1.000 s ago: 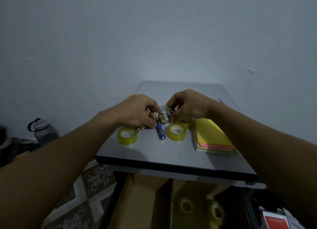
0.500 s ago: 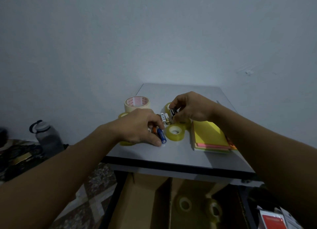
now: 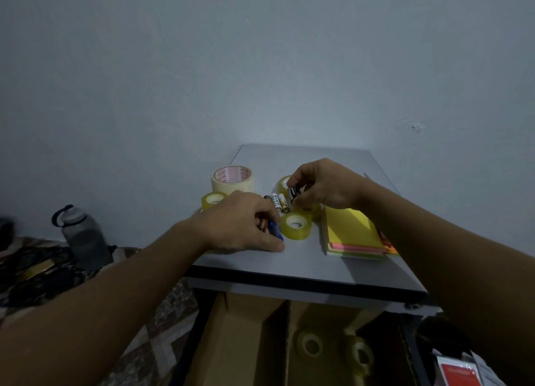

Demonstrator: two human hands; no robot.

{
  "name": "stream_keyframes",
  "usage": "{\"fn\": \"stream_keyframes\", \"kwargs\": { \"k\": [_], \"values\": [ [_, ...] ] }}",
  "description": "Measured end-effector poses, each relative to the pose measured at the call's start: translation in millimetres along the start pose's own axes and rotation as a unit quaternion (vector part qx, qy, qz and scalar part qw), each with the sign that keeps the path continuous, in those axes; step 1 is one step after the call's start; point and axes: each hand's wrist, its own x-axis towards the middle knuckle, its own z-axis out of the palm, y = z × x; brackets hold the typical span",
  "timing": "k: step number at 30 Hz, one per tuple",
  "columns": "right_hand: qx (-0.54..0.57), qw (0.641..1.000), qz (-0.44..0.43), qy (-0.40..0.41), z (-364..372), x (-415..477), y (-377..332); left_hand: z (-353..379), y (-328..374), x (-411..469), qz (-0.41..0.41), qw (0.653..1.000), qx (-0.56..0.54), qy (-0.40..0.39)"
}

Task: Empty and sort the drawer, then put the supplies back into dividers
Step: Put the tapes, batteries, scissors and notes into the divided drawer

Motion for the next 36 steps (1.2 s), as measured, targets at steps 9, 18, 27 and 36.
{"fn": "stream_keyframes", "kwargs": {
  "k": [9,18,27,36],
  "values": [
    [-0.004,1.0,-0.005,0.008,3,-1,2,0,7,0,-0.005,1.0,0.0,0.012],
    [0.0,1.0,0.0,0.01,0,-2,2,-10,14,3,-0.004,0.998,0.054,-0.031],
    [0.007,1.0,0.003,0.016,1,-3,3,-3,12,3,-0.006,1.0,0.016,0.012],
    [0.011,1.0,0.004,0.016,0,-4,4,-1,6,1,-0.009,0.996,-0.071,0.05]
  ]
}}
